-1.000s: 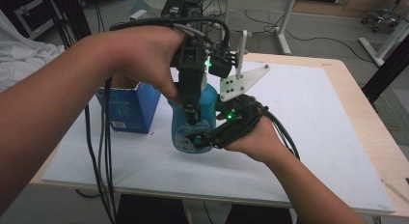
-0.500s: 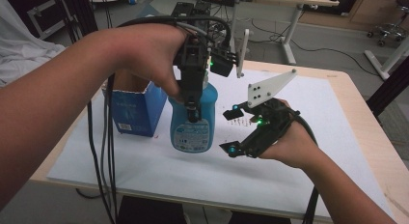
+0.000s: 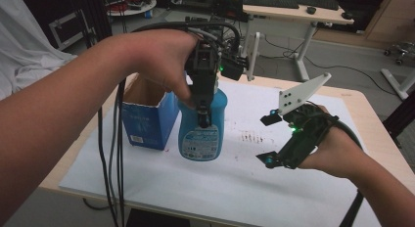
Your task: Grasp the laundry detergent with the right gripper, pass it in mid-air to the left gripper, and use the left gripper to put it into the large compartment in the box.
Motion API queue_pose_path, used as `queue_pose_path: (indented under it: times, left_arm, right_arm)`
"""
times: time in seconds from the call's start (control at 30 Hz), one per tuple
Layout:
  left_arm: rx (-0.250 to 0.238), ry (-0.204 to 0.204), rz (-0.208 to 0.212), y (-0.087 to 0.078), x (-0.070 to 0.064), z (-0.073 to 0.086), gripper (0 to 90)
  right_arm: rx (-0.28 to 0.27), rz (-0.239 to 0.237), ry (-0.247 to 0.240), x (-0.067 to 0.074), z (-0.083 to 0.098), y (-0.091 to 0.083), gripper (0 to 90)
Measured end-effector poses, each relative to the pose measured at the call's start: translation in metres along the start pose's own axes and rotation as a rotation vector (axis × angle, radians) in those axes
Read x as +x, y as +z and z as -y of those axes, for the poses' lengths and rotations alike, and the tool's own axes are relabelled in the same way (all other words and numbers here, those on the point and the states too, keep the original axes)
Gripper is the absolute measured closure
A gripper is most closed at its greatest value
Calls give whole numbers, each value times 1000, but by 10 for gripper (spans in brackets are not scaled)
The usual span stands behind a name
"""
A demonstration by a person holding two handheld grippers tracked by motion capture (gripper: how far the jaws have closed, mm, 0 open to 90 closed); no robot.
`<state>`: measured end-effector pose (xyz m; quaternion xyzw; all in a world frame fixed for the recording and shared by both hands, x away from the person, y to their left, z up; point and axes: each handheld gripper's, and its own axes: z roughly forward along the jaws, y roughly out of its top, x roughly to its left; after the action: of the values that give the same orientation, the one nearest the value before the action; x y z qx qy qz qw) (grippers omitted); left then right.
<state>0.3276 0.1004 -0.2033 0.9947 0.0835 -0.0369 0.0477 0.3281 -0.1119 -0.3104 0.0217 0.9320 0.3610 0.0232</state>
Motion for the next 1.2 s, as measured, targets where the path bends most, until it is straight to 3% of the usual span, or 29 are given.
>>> queue_pose_path:
  times: [0.03,0.07,0.1,0.13,0.17,0.2,0.23,0.27,0.3,0.4,0.43,0.47,0.53,0.57,0.6,0.67,0.7,0.73,0.77,0.8,0.83,0.87,0.93,0.97,1.0,1.07,1.1,1.2]
  left_arm:
    - [-8,-35,-5,-7,3,2,392]
    - [-8,-35,-5,-7,3,2,392]
    - [-20,-81,-16,-16,6,3,392]
    - [-20,-81,-16,-16,6,3,392]
    - [-26,-103,-19,-22,7,5,392]
    - [-35,-139,-20,-27,9,6,392]
    - [-52,-217,-15,-37,13,9,392]
    - [-52,-217,-15,-37,13,9,392]
    - [-62,-256,-15,-43,15,11,392]
    - [-89,-347,-16,-57,20,15,391]
    - [-108,-402,-21,-67,24,20,391]
    - [-108,-402,-21,-67,24,20,391]
    - [-119,-465,-32,-76,27,24,391]
    - [-132,-544,-40,-85,31,29,391]
    - [-132,-544,-40,-85,31,29,391]
    - [-149,-633,-46,-92,36,34,391]
    - [-158,-717,-62,-98,41,40,391]
    - [-158,-717,-62,-98,41,40,391]
    - [-149,-792,-89,-104,45,46,391]
    - [-149,-792,-89,-104,45,46,392]
    - [-138,-845,-121,-110,49,52,391]
    - [-138,-845,-121,-110,49,52,391]
    - [-133,-895,-149,-117,53,61,391]
    - [-143,-948,-169,-123,57,70,391]
    - [-143,-948,-169,-123,57,70,391]
    - [-146,-990,-179,-127,60,80,391]
    - [-147,-1033,-180,-127,64,91,391]
    - [-142,-1066,-187,-127,67,99,391]
  right_arm:
    - [48,-1,-9,-3,-1,-6,7]
    - [48,-1,-9,-3,-1,-6,7]
    - [112,6,-28,-6,-2,-13,6]
    - [112,6,-28,-6,-2,-13,6]
    - [169,6,-41,-9,-3,-19,7]
    - [169,6,-41,-9,-3,-19,7]
    - [221,5,-52,-11,-3,-26,7]
    - [221,5,-52,-11,-3,-26,7]
    - [254,11,-59,-12,-4,-32,7]
    - [273,13,-62,-14,-5,-38,7]
    - [291,15,-66,-14,-6,-41,8]
    - [291,15,-66,-14,-6,-41,8]
    - [308,15,-71,-15,-6,-44,8]
    - [318,14,-74,-15,-6,-46,8]
    - [318,14,-74,-15,-6,-46,8]
    - [324,12,-76,-16,-5,-47,8]
    - [325,10,-72,-17,-5,-49,8]
    - [325,10,-72,-17,-5,-49,8]
    - [320,11,-73,-17,-5,-49,8]
    - [320,11,-73,-17,-5,-49,8]
    - [323,4,-73,-18,-4,-49,8]
    - [323,4,-73,-18,-4,-49,8]
    - [334,1,-74,-18,-4,-49,8]
    - [337,0,-74,-18,-4,-48,8]
    - [337,0,-74,-18,-4,-48,8]
    - [334,-1,-78,-19,-5,-48,8]
    - [336,0,-75,-19,-5,-48,9]
    - [337,-2,-77,-20,-6,-47,9]
